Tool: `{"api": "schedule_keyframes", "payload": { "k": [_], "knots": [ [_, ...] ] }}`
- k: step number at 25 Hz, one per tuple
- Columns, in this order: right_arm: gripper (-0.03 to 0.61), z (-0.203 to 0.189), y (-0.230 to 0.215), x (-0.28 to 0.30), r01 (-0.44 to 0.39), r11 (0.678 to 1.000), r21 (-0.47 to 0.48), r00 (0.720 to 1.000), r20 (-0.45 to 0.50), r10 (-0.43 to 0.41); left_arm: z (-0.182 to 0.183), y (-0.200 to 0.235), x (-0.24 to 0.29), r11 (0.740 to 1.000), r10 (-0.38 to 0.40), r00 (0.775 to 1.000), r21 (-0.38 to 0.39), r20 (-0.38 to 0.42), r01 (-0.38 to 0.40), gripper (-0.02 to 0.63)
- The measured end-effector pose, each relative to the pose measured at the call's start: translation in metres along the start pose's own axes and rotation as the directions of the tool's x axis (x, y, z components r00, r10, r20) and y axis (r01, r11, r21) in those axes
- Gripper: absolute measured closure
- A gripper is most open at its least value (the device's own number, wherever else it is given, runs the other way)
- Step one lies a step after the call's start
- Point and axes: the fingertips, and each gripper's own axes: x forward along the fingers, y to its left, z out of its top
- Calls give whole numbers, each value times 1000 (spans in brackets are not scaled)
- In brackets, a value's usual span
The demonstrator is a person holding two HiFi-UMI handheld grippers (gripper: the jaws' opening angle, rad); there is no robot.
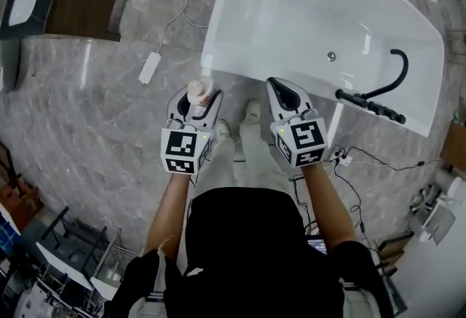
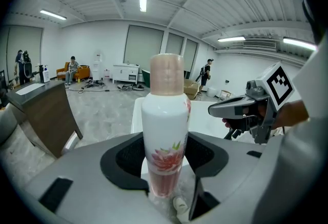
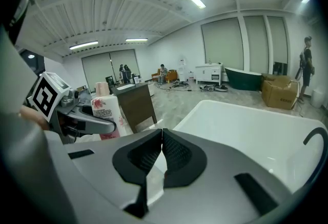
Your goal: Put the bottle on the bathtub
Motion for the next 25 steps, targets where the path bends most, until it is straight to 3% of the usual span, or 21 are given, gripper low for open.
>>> {"api": "schedule_keyframes", "payload": {
  "k": [12,25],
  "knots": [
    [554,-61,-15,47,-29,1000,11,994,-107,30,-60,18,73,996,6,997,-87,-82,-13,377],
    [554,-116,-28,63,-53,998,34,982,-179,58,-97,26,132,998,20,992,-63,-122,-28,378]
  ]
}}
